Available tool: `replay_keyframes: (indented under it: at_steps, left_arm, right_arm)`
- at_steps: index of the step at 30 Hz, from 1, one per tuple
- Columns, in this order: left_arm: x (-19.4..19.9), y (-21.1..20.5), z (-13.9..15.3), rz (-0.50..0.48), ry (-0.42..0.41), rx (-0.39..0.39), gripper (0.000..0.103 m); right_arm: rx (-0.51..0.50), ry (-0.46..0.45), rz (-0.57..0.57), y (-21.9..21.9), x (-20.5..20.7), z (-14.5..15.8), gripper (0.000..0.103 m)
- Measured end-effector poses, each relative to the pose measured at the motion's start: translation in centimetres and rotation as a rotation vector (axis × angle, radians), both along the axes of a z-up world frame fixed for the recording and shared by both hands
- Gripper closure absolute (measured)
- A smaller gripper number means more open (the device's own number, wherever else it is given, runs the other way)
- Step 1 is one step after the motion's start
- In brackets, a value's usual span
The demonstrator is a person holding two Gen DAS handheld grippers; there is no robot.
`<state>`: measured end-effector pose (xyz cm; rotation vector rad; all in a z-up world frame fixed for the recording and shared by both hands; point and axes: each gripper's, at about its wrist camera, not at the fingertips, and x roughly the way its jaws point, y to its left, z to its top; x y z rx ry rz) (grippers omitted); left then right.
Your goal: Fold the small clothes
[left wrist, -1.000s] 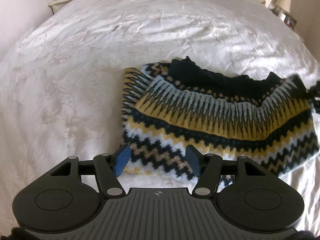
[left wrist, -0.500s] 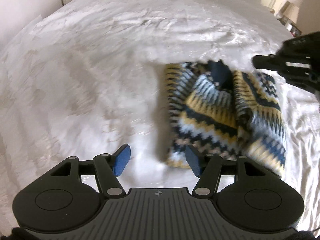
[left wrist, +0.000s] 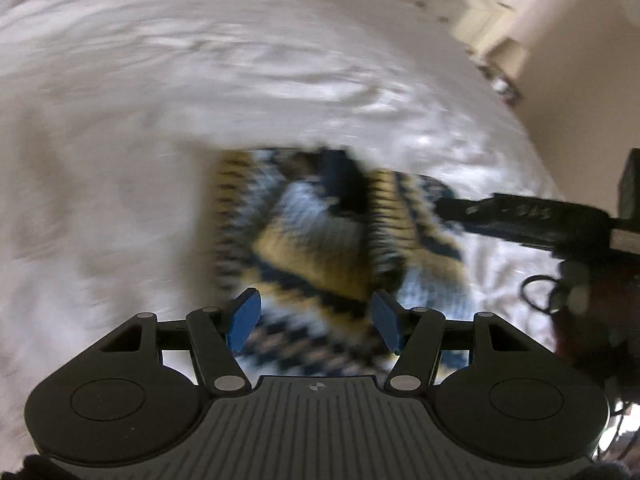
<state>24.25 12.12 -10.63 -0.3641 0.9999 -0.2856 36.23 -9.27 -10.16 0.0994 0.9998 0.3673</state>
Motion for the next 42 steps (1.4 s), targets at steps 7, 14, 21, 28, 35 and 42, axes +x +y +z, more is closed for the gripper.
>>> replay_keyframes:
  at_steps: [7, 14, 21, 28, 35, 42]
  left_arm:
    - [4.4, -4.3, -0.7, -0.103, 0.026, -0.064, 0.043]
    - [12.3, -5.2, -1.6, -0.192, 0.093, -0.026, 0.043]
    - [15.3, -5.6, -2.5, -0.269, 0.136, 0.018, 0.043]
    - [15.7, -5.7, -3.9, -0.278, 0.193, -0.012, 0.043]
    - [16.4, -6.9, -5.0, -0.278, 0.247, -0.077, 0.04]
    - [16.8, -9.3, -7.8, -0.326, 0.381, -0.191, 0.02]
  right_arm:
    - [-0.055, 0.017, 0.05, -2.1, -2.9, -0.4, 0.035]
    - [-0.238, -0.056, 0.189, 0.8, -8.6, -2.3, 0.029]
    - [-0.327, -0.123, 0.213, 5.7, -10.7, -3.9, 0.029]
    - [-0.571, -0.195, 0.354, 9.0, -11.6, -7.1, 0.035]
    - [-0.497, -0.199, 0.247, 4.9, -10.4, -5.3, 0.086]
    - [-0.387, -0.157, 0.126, 0.0, -8.6, -4.2, 0.086]
